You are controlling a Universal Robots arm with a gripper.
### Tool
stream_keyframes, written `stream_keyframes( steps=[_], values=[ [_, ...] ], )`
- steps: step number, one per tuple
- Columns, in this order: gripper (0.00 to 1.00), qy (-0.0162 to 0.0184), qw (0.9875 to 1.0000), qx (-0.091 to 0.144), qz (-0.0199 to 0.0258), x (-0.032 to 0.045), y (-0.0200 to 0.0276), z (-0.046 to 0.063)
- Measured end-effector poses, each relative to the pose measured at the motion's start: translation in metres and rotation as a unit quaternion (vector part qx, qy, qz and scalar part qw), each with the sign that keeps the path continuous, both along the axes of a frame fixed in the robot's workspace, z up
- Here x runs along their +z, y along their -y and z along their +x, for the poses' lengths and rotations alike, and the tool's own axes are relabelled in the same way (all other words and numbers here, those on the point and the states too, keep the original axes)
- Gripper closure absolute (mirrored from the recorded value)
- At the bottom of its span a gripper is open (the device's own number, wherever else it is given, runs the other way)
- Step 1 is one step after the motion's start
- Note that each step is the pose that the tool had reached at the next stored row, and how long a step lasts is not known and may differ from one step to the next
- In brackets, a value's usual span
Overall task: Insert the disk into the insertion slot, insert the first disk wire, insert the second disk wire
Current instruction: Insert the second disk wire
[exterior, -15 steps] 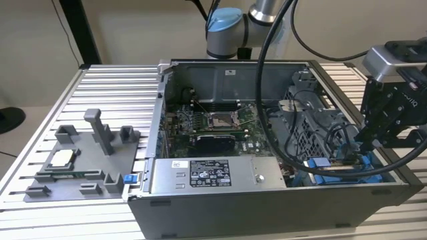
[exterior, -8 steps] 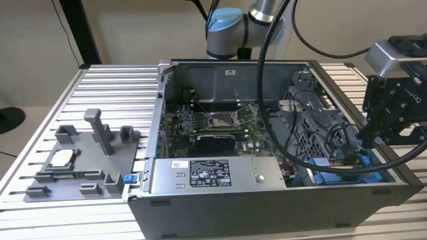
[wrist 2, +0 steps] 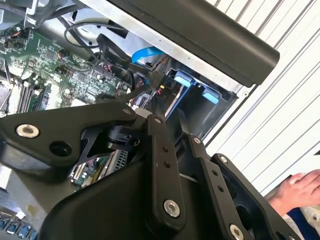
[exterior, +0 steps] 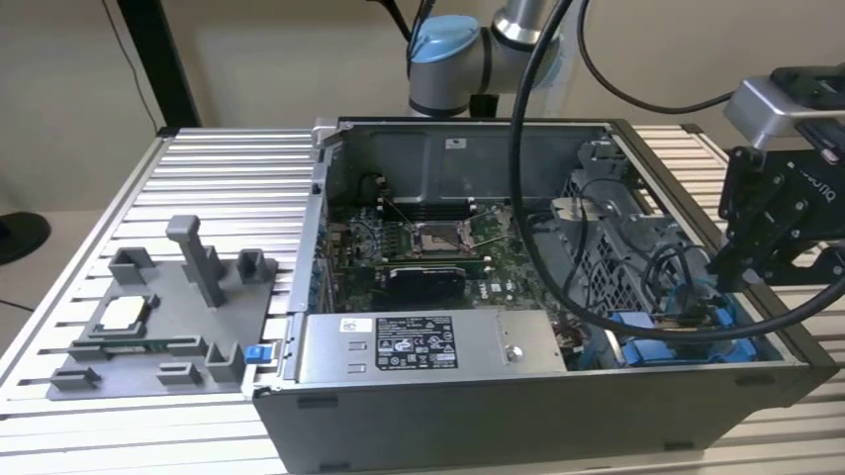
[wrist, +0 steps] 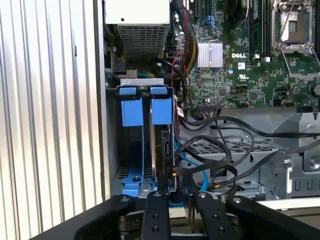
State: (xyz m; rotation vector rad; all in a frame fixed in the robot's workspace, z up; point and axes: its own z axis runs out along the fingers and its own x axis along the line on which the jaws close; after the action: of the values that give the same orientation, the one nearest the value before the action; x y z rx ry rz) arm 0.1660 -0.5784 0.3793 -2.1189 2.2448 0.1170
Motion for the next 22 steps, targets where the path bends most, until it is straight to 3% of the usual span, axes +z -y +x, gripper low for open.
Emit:
stream_keyframes(
  steps=[10, 22],
  values=[
    [1.00, 0.0000, 1.0000, 0.000, 0.0001, -0.0001, 0.0000, 0.0073],
    [1.00, 0.0000, 1.0000, 0.000, 0.0001, -0.0001, -0.0001, 0.0085]
  ],
)
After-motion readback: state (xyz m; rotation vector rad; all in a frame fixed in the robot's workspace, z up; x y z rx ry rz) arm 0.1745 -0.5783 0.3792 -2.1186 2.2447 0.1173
